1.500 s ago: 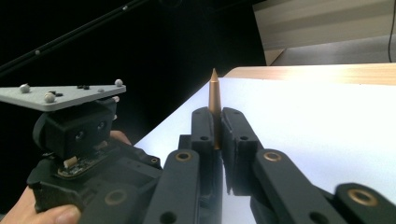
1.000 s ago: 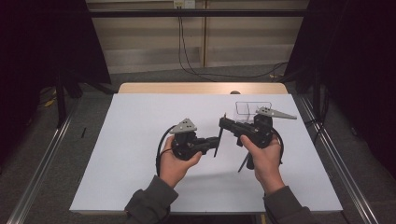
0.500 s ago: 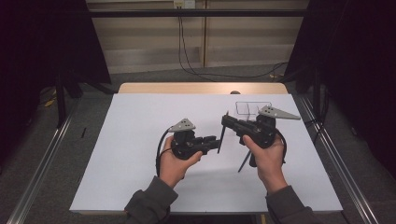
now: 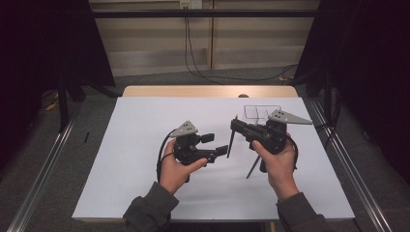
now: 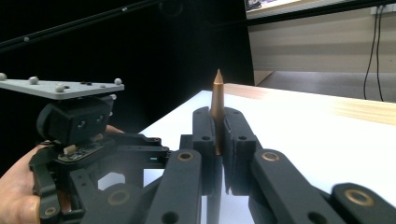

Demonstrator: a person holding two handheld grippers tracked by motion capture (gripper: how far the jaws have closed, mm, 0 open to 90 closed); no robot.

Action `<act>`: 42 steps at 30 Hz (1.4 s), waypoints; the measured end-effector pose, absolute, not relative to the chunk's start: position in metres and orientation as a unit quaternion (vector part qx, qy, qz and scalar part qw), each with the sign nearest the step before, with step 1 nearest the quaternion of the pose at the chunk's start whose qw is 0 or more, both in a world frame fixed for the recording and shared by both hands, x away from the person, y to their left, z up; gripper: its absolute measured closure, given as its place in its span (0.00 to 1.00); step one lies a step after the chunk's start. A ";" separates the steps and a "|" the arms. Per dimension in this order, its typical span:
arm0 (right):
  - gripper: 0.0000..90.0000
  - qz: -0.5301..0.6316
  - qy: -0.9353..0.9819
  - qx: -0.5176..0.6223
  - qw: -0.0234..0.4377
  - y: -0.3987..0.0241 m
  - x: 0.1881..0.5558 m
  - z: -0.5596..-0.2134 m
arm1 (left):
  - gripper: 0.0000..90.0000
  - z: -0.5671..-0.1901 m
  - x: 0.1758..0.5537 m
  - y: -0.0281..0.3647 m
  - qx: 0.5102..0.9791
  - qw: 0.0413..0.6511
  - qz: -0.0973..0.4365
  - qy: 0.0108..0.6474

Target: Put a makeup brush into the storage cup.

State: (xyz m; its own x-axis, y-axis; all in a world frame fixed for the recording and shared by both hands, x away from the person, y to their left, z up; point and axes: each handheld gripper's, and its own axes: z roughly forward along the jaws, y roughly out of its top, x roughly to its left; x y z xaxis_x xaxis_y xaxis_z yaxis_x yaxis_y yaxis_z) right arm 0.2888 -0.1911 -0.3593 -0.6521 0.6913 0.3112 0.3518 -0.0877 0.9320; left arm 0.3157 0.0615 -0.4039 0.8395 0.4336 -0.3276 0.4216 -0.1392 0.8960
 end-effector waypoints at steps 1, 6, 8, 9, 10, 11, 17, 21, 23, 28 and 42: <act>0.95 0.623 0.662 0.393 0.137 -0.191 0.289 -0.359 | 0.26 -0.404 0.316 0.062 0.756 0.592 0.011 0.279; 0.95 0.620 0.667 0.387 0.143 -0.192 0.288 -0.359 | 0.16 -0.406 0.319 0.069 0.757 0.590 0.012 0.281; 0.95 0.619 0.668 0.388 0.143 -0.193 0.288 -0.359 | 0.15 -0.406 0.320 0.072 0.755 0.589 0.010 0.288; 0.95 0.620 0.667 0.387 0.143 -0.193 0.288 -0.359 | 0.13 -0.406 0.320 0.074 0.754 0.590 0.011 0.289; 0.95 0.620 0.668 0.386 0.142 -0.193 0.288 -0.359 | 0.12 -0.406 0.321 0.076 0.753 0.592 0.012 0.286; 0.95 0.619 0.668 0.387 0.143 -0.194 0.288 -0.360 | 0.11 -0.406 0.320 0.077 0.754 0.591 0.015 0.287; 0.95 0.622 0.665 0.388 0.143 -0.197 0.288 -0.359 | 0.06 -0.405 0.322 0.088 0.755 0.591 0.025 0.283; 0.95 0.621 0.667 0.385 0.146 -0.198 0.288 -0.359 | 0.03 -0.405 0.322 0.096 0.748 0.599 0.026 0.285; 0.95 0.622 0.667 0.384 0.146 -0.198 0.288 -0.359 | 0.02 -0.405 0.322 0.099 0.747 0.601 0.027 0.284; 0.95 0.622 0.666 0.385 0.146 -0.200 0.288 -0.358 | 0.02 -0.405 0.322 0.108 0.754 0.596 0.042 0.273; 0.95 0.621 0.667 0.385 0.149 -0.206 0.286 -0.360 | 0.03 -0.403 0.319 0.139 0.755 0.597 0.065 0.263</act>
State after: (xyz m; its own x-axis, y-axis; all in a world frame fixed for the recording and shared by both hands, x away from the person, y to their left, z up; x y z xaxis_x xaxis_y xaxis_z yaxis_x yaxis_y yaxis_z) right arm 0.2861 -0.2060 -0.3603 -0.6590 0.6984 0.2791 0.3284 -0.0667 0.9422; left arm 0.3192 0.1391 -0.4035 0.8532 0.4748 -0.2159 0.3200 -0.1497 0.9355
